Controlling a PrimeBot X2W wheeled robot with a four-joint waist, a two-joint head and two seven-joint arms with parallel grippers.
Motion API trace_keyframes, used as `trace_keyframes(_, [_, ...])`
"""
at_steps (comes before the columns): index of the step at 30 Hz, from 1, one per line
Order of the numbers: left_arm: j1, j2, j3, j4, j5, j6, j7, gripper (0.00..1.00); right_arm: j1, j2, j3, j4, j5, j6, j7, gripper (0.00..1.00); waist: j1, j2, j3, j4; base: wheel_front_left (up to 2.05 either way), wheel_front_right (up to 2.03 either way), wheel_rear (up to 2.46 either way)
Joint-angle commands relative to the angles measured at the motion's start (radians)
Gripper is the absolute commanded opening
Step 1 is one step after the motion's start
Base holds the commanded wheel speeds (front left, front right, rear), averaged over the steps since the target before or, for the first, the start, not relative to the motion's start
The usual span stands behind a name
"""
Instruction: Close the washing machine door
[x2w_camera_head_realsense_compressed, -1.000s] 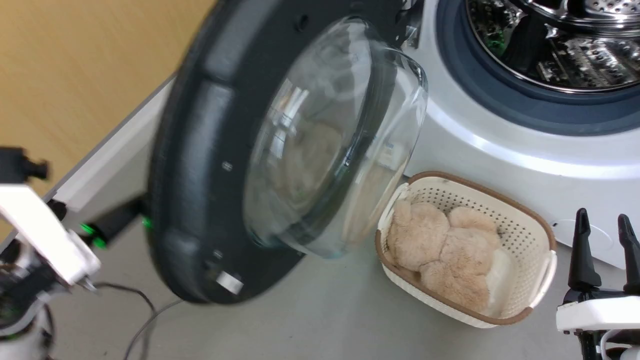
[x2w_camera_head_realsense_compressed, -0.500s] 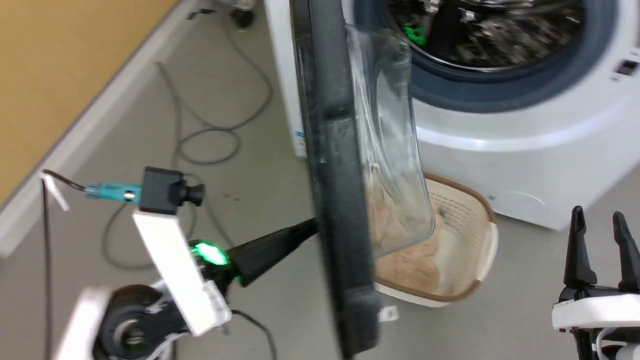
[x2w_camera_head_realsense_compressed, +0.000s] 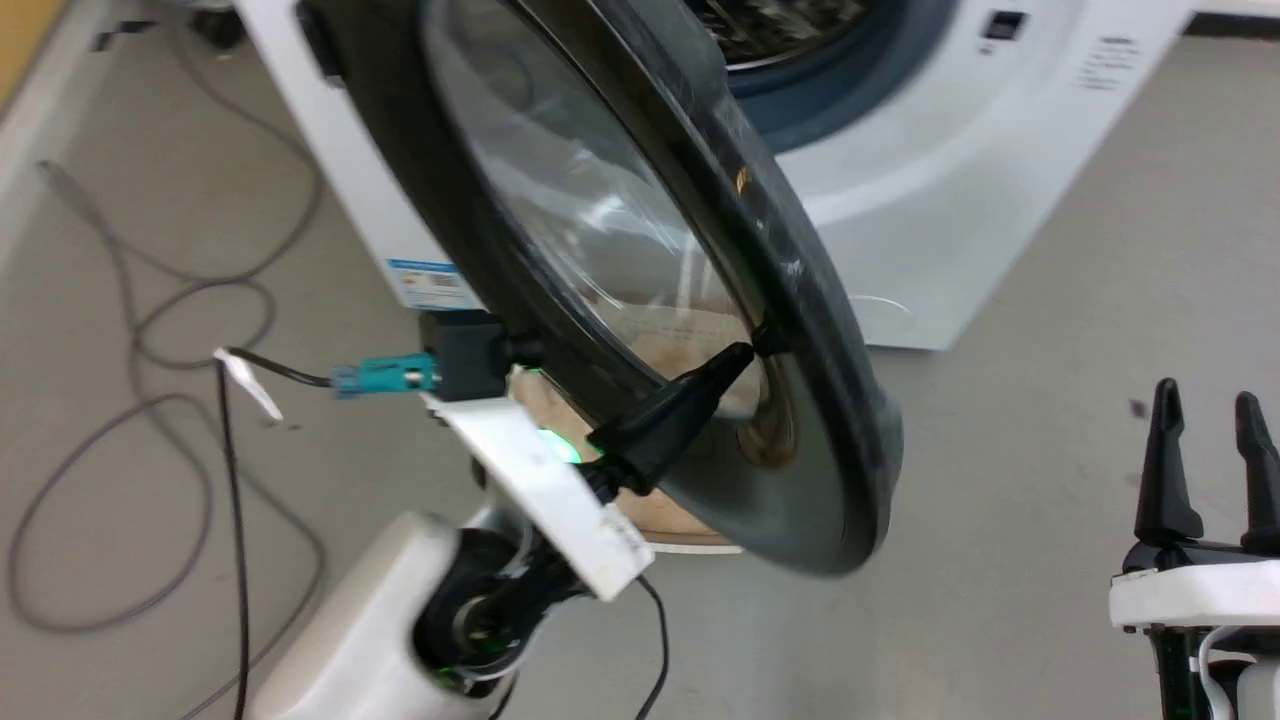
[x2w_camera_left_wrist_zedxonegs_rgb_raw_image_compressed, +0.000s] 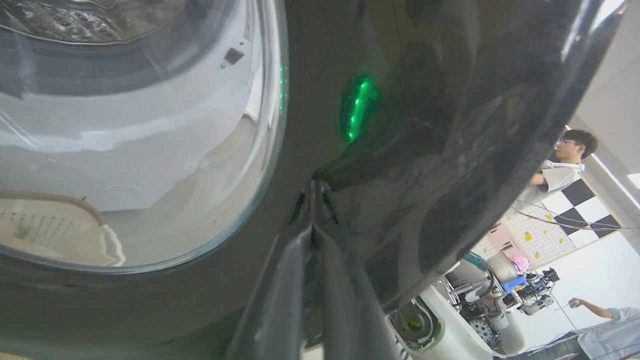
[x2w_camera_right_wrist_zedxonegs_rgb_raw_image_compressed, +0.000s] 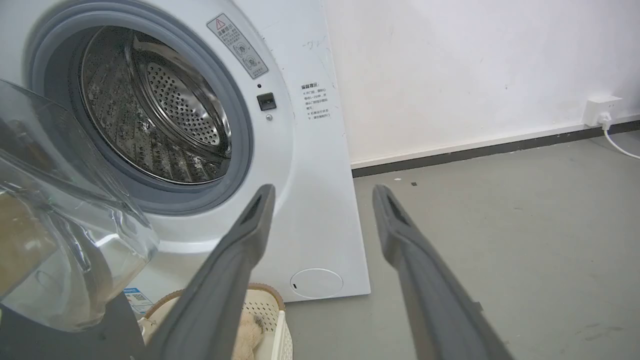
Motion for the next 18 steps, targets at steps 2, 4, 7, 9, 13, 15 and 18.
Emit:
trace_keyframes(2, [-0.050,-0.002,-0.058,0.074,0.015,-0.005,-0.085,0.00,-0.020,0.000,0.006,0.001,0.007,0.001,-0.004,1.00,-0.0001,0.0000,0.012,-0.056,0.00,0.00,0.00])
trace_keyframes(4, [-0.082,-0.004,-0.098,0.137,0.019,-0.005,-0.146,0.00,-0.024,0.000,0.003,-0.002,0.011,0.001,-0.004,1.00,-0.0001,0.0000,0.015,-0.077,0.00,0.00,0.00])
trace_keyframes(7, [-0.130,-0.025,-0.137,0.240,0.003,-0.005,-0.222,0.00,-0.027,0.000,0.000,-0.007,0.015,0.001,-0.004,1.00,-0.0001,0.0000,0.024,-0.107,0.00,0.00,0.00])
trace_keyframes(9, [-0.165,-0.038,-0.155,0.303,-0.015,-0.005,-0.261,0.00,-0.031,0.000,0.002,-0.007,0.021,0.001,-0.004,1.00,-0.0001,0.0000,0.031,-0.129,0.00,0.00,0.00])
trace_keyframes(13, [-0.232,-0.059,-0.184,0.407,-0.050,-0.005,-0.319,0.00,-0.036,0.000,0.008,-0.004,0.037,0.001,-0.004,1.00,-0.0001,0.0000,0.048,-0.173,0.00,0.00,0.00])
trace_keyframes(15, [-0.265,-0.066,-0.200,0.453,-0.062,-0.005,-0.337,0.00,-0.037,0.000,0.012,-0.003,0.044,0.001,-0.004,1.00,-0.0001,0.0000,0.056,-0.192,0.00,0.00,0.00])
trace_keyframes(18, [-0.313,-0.074,-0.217,0.519,-0.083,-0.005,-0.364,0.00,-0.041,0.000,0.017,0.000,0.053,0.001,-0.004,1.00,-0.0001,0.0000,0.067,-0.221,0.00,0.00,0.00])
